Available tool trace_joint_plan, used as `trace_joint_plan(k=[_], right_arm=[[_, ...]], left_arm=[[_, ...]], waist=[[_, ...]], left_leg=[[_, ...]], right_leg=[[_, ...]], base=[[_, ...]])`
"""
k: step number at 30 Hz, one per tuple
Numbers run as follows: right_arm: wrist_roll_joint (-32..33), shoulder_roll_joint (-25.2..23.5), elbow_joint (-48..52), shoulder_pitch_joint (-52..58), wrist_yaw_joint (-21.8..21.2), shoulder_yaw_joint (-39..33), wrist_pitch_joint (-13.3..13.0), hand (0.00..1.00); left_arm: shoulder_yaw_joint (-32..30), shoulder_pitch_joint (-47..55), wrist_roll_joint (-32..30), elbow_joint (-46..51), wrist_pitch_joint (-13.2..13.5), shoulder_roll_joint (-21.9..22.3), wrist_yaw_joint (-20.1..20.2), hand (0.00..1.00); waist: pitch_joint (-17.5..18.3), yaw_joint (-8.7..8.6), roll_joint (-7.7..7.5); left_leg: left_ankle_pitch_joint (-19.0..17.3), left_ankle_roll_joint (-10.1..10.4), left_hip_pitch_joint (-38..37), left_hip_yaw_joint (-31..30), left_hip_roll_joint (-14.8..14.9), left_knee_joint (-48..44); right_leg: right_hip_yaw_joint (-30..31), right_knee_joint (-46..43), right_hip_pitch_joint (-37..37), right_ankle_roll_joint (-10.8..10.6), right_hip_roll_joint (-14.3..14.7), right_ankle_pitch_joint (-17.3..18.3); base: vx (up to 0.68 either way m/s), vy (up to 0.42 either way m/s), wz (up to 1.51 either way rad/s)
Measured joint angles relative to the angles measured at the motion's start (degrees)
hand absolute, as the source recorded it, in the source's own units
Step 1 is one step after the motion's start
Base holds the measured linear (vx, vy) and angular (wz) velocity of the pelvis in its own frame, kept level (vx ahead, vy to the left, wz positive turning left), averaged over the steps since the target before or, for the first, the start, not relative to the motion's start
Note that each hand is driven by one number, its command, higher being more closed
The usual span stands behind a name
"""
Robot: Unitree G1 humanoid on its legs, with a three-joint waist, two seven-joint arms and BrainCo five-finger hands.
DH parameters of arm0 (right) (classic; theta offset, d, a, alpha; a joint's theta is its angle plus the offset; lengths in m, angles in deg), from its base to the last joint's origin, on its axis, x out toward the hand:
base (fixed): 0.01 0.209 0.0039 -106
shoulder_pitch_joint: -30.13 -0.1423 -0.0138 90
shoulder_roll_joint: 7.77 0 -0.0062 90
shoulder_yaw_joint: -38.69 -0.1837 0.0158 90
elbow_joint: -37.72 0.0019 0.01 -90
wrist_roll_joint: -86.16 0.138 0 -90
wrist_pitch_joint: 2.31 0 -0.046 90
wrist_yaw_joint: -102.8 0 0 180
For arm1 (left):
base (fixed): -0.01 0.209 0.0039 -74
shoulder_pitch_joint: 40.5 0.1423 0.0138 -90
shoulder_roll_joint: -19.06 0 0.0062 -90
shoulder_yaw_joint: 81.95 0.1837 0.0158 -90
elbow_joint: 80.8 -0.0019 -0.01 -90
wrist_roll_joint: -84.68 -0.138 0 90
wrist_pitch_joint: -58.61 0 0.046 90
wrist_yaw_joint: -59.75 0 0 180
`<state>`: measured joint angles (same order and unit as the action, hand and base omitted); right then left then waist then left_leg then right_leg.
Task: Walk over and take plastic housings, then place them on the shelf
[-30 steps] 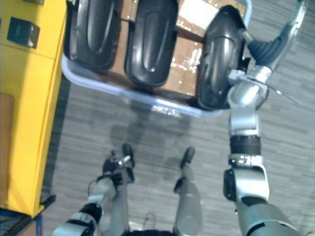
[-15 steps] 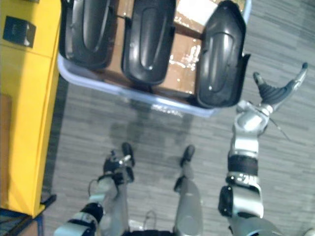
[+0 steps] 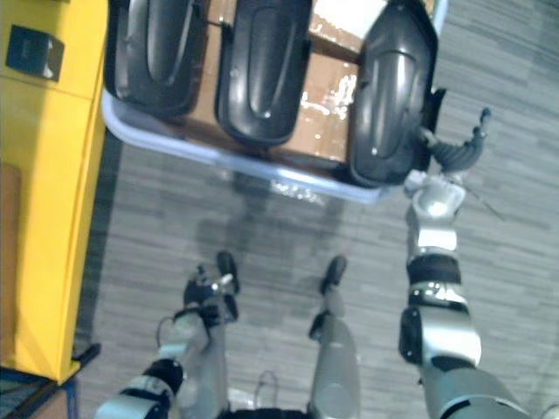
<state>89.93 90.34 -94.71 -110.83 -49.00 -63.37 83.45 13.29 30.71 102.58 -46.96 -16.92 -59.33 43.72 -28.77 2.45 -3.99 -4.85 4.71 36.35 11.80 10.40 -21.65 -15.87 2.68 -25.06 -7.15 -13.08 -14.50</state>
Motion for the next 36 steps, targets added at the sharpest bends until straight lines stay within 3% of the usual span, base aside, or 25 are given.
trace_joint_plan(k=[10,21,22,30,36], right_arm=[[-0.03,2.50,-4.37,-5.18,-0.83,2.64,-0.57,0.00],[4.62,4.48,-21.63,-12.75,-5.96,5.61,0.98,0.00],[4.80,4.55,-22.55,-13.34,-6.12,6.45,1.69,1.00],[5.49,7.81,-29.07,-16.80,-8.68,9.01,2.34,1.00],[1.84,9.07,-30.85,-17.48,-9.35,11.18,2.93,1.00]], left_arm=[[0.34,-0.04,0.16,0.08,0.07,-0.14,0.80,0.00],[2.38,-0.45,2.43,-0.25,-0.01,-0.34,1.59,0.00],[2.52,-0.51,2.54,-0.33,-0.07,-0.29,1.64,0.00],[4.97,-1.01,3.82,-2.34,-0.78,0.50,3.67,0.00],[5.04,-1.01,4.24,-2.50,-0.80,0.65,3.76,0.00]], waist=[[0.27,0.67,0.59],[0.73,2.02,1.56],[0.84,2.07,1.77],[2.51,3.27,4.87],[2.53,3.31,4.92]], left_leg=[[-0.02,-0.01,1.01,-0.97,-0.07,-0.89],[0.02,-0.05,1.85,-1.90,-0.17,-1.55],[0.02,-0.06,2.07,-2.04,-0.17,-1.69],[0.05,-0.11,3.14,-3.09,-0.37,-2.37],[0.19,-0.16,2.97,-3.17,-0.38,-2.24]], right_leg=[[-0.53,-0.01,0.00,0.00,0.00,0.00],[-1.36,-0.01,0.03,0.00,0.08,0.00],[-1.45,-0.01,0.01,0.00,0.09,0.00],[-2.70,-0.01,0.03,0.01,0.12,0.01],[-2.87,0.00,0.15,0.17,0.14,0.17]], base=[[-0.01,-0.002,0.03],[0.00,-0.001,0.02],[-0.02,-0.006,0.05],[-0.02,-0.002,0.05],[0.00,0.000,0.00]])
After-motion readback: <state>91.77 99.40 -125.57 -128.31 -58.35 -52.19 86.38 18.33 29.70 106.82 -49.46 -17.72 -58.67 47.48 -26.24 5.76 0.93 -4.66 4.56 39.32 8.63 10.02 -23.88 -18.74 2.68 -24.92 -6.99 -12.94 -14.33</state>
